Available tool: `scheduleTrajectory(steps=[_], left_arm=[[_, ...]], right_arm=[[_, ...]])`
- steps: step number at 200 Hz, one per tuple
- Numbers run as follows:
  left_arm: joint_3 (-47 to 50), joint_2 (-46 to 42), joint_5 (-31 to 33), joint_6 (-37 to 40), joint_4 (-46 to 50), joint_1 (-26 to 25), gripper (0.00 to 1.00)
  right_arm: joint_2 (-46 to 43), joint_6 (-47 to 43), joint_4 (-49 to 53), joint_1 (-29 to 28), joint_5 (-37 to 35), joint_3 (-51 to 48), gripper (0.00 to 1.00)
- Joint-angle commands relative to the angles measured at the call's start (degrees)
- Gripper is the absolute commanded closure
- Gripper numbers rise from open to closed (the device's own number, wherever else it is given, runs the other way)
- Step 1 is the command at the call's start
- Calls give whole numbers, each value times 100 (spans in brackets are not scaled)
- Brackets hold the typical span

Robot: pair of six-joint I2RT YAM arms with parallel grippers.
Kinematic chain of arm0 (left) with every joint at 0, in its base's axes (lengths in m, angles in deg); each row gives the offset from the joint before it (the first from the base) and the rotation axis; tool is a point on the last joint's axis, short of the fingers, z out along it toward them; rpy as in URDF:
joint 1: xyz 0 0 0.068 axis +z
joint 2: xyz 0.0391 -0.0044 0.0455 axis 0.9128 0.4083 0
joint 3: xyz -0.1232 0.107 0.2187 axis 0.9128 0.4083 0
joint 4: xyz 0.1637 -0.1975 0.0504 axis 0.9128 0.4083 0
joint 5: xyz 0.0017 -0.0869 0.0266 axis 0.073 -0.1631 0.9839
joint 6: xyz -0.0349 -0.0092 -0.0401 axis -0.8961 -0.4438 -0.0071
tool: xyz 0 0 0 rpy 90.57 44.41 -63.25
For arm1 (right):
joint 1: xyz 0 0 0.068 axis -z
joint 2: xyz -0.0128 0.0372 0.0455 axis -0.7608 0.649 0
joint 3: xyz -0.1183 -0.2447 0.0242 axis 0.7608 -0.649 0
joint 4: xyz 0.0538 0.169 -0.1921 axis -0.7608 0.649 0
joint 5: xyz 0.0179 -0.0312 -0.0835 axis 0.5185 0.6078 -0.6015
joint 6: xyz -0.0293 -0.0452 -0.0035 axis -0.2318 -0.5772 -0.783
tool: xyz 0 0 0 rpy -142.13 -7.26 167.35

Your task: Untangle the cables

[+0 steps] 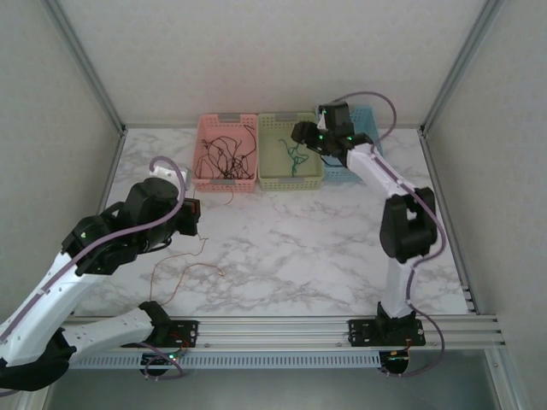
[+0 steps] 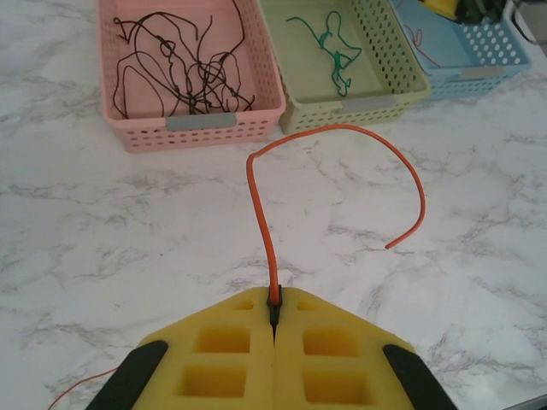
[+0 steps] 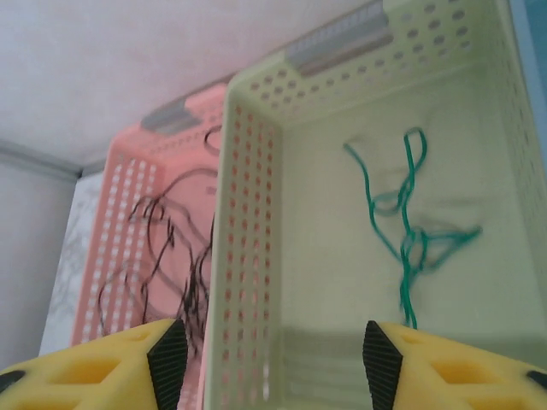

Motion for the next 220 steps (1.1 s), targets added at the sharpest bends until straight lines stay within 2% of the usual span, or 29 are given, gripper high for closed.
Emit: scheduleTrajectory(steps=[1, 26, 51, 83, 104, 125, 153, 185, 203, 220], left_arm=[[198, 185, -631, -148, -521, 199, 100], [-372, 869, -1600, -180, -946, 263, 100], [-2001, 1893, -2359, -18, -1011, -71, 100], [-4018, 3206, -2678, 273, -564, -747, 100], [-4375, 3484, -2636, 242, -574, -928, 100], [-3888, 3399, -2303, 217, -679, -922, 100], [-2218, 2952, -1916, -26, -1130, -792, 100], [82, 2311, -2163, -645, -2048, -221, 100], [1101, 2177, -2388, -918, -2581, -173, 100], [1803, 2169, -2347, -1108, -2834, -173, 100]], right_arm=[[-1230, -210, -1210, -28, 236, -1405, 41], [-2291, -438, -1482, -36, -36, -2702, 40], [-3111, -932, -1274, 9, -563, -3430, 38], [-3842, -986, -1091, 361, -781, -3991, 37], [-4168, -947, -1089, 587, -771, -4292, 36], [-4271, -1034, -982, 640, -729, -4475, 36], [-4231, -881, -893, 638, -571, -4711, 36], [-4273, -753, -871, 631, -375, -5043, 36], [-4235, -671, -822, 565, -221, -5126, 36], [-4178, -629, -807, 397, -68, -5177, 36]])
